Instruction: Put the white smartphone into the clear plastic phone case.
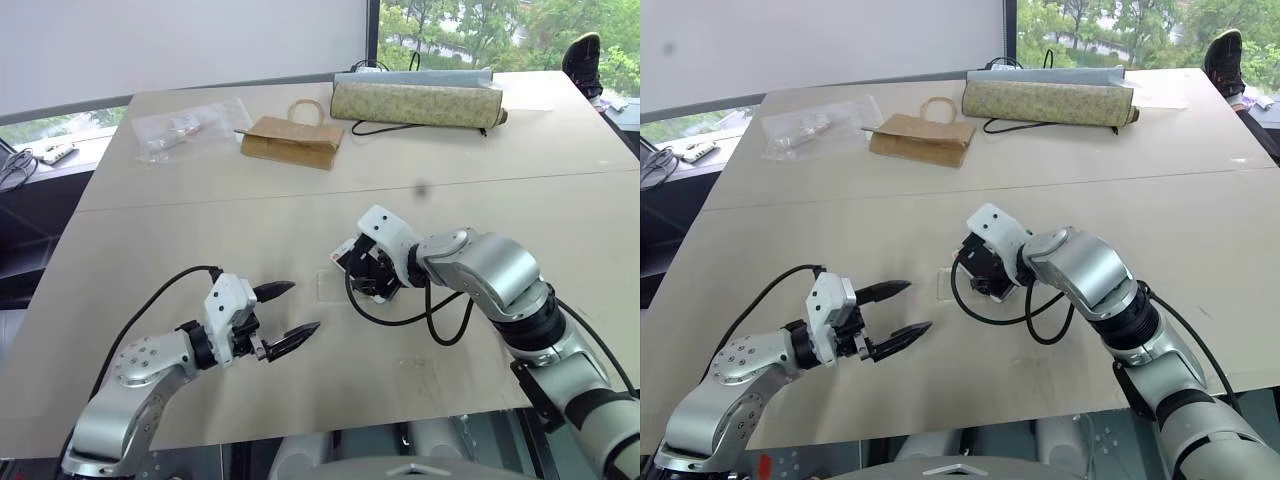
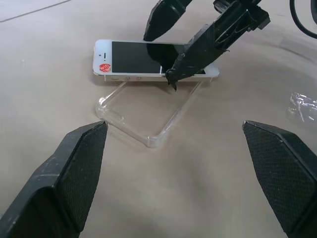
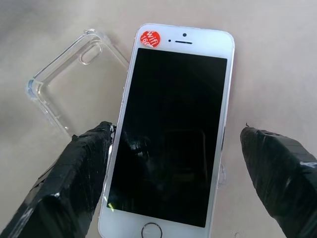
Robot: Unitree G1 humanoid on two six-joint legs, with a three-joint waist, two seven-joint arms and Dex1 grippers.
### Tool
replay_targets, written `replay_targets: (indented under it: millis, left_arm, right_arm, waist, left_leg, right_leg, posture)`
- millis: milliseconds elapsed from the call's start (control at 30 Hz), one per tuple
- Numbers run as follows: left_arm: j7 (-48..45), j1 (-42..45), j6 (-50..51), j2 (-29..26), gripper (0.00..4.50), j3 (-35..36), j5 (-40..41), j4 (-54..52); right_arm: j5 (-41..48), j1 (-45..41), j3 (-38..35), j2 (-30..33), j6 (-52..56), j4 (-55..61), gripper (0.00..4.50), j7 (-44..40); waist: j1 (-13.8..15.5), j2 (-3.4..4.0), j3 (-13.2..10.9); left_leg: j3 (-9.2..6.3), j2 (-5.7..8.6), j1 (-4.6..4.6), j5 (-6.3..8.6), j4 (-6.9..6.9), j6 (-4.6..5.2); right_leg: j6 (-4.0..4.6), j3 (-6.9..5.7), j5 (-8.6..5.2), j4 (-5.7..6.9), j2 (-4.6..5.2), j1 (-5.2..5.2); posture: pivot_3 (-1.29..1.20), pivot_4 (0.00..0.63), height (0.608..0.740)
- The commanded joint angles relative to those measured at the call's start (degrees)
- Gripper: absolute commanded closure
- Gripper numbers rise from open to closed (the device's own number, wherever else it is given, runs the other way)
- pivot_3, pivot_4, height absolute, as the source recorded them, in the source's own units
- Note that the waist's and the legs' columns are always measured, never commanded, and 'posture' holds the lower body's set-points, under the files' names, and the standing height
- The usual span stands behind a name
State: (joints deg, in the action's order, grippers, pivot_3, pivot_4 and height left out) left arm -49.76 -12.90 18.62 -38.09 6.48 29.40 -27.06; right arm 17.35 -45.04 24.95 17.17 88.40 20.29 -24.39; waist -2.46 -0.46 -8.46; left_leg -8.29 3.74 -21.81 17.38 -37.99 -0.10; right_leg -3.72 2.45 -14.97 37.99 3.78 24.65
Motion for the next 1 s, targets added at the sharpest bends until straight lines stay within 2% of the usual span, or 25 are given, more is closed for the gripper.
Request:
replay_targets:
  millis: [33, 167, 200, 267, 300, 333, 567, 800, 1000]
  left_arm:
    - [-0.14, -0.6, -1.23, -0.12, 0.0, 1.18, 0.3, -2.62]
    - [-0.33, -1.19, -1.85, -0.11, 0.0, 1.34, 0.18, -2.39]
    - [-0.36, -1.28, -1.96, -0.11, 0.0, 1.36, 0.15, -2.34]
    - [-0.37, -1.45, -2.09, -0.1, 0.0, 1.41, 0.15, -2.31]
    - [-0.38, -1.51, -2.13, -0.11, 0.0, 1.46, 0.18, -2.26]
    - [-0.39, -1.53, -2.2, -0.11, 0.0, 1.5, 0.18, -2.16]
    - [-0.51, -1.9, -3.02, 0.01, 0.0, 1.57, 0.05, -1.24]
    - [-0.56, -2.12, -3.62, 0.26, 0.0, 1.35, -0.11, -0.68]
    - [-0.98, -2.29, -4.2, 0.13, 0.0, 1.33, -0.2, -0.08]
  right_arm:
    - [1.16, -0.01, -1.32, -0.75, 0.0, 0.87, 0.08, 0.19]
    - [2.08, 0.32, -1.5, -1.12, 0.42, 0.89, 0.08, 0.33]
    - [2.27, 0.37, -1.42, -1.06, 0.4, 0.9, 0.45, 0.31]
    - [2.56, 0.47, -1.3, -0.85, 0.28, 0.99, 0.82, 0.29]
    - [2.66, 0.43, -1.2, -0.63, 0.13, 0.98, 1.32, 0.26]
    - [2.71, 0.33, -1.0, -0.27, -0.13, 0.97, 1.63, 0.18]
    - [4.25, -1.41, 1.3, 5.29, -4.81, 2.35, 1.63, -3.76]
    - [1.61, -4.62, 12.5, 20.7, -23.66, 7.66, 1.63, -19.28]
    - [-4.07, -6.14, 18.08, 22.07, -34.87, 1.52, 1.63, -26.35]
  waist:
    - [-0.01, 0.0, 0.0]
    - [0.0, 0.0, 0.0]
    - [0.01, 0.0, 0.0]
    - [0.01, 0.0, 0.0]
    - [0.0, 0.0, 0.01]
    - [0.0, 0.0, 0.01]
    - [0.05, 0.0, 0.02]
    - [0.07, 0.0, 0.01]
    - [0.08, -0.02, 0.03]
  left_leg:
    - [0.0, 0.0, 0.0, 0.0, 0.0, 0.0]
    - [0.0, 0.0, 0.0, 0.0, 0.0, 0.0]
    - [0.0, 0.0, 0.0, 0.0, 0.0, 0.0]
    - [0.0, 0.0, 0.0, 0.0, 0.0, 0.0]
    - [0.0, 0.0, 0.0, 0.0, 0.0, 0.0]
    - [0.0, 0.0, 0.01, 0.0, 0.0, 0.0]
    - [0.0, 0.0, 0.01, 0.0, -0.02, 0.0]
    - [-0.01, 0.0, -0.04, 0.01, -0.06, 0.01]
    - [0.02, -0.03, -0.01, 0.01, -0.08, 0.01]
  right_leg:
    - [0.0, 0.0, 0.0, 0.0, 0.0, 0.0]
    - [0.0, 0.0, 0.0, 0.0, 0.0, 0.0]
    - [0.0, 0.0, 0.0, 0.0, 0.0, 0.0]
    - [0.0, 0.0, 0.0, 0.0, 0.0, 0.0]
    - [0.0, 0.0, 0.0, 0.0, 0.0, 0.0]
    - [0.0, 0.0, 0.0, 0.0, 0.0, 0.0]
    - [0.0, -0.02, 0.0, 0.0, 0.0, -0.02]
    - [0.0, -0.05, 0.0, -0.04, 0.01, -0.03]
    - [0.0, -0.03, 0.0, -0.01, -0.02, -0.04]
  posture:
    - [0.0, 0.15, 0.74]
    - [0.0, 0.15, 0.74]
    - [0.0, 0.15, 0.74]
    - [0.0, 0.15, 0.74]
    - [0.0, 0.15, 0.74]
    - [0.0, 0.15, 0.74]
    - [0.0, 0.15, 0.74]
    - [0.0, 0.15, 0.74]
    - [0.0, 0.15, 0.74]
